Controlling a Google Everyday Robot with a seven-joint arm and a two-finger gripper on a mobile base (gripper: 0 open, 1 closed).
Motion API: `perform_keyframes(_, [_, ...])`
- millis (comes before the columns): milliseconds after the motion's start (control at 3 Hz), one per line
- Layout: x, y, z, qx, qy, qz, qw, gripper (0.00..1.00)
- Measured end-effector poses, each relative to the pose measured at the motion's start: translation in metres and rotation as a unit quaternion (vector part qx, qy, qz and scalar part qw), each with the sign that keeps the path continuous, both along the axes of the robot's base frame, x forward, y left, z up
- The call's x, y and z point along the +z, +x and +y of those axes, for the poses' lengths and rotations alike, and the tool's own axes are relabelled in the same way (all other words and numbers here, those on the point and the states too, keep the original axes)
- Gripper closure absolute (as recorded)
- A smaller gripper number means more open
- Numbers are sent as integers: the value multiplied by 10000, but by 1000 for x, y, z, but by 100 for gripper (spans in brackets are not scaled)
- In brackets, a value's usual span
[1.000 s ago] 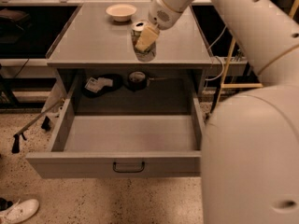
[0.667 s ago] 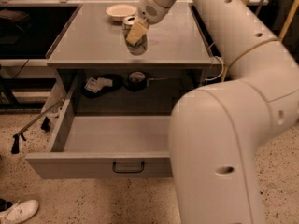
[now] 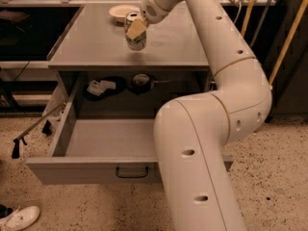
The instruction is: Pick 7up can from top drawer and place on counter
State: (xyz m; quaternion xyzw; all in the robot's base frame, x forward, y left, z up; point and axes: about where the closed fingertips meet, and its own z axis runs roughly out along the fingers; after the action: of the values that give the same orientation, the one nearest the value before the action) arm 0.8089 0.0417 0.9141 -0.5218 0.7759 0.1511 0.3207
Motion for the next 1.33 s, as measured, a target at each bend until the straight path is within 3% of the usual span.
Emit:
perform_keyframes(333, [-30, 12, -1, -69, 222, 215, 9995, 100])
perform_keyframes(667, [-34, 9, 1, -41, 214, 299, 9993, 100])
perform_keyframes(1333, [-33, 9, 1, -40, 216, 292, 9993, 58])
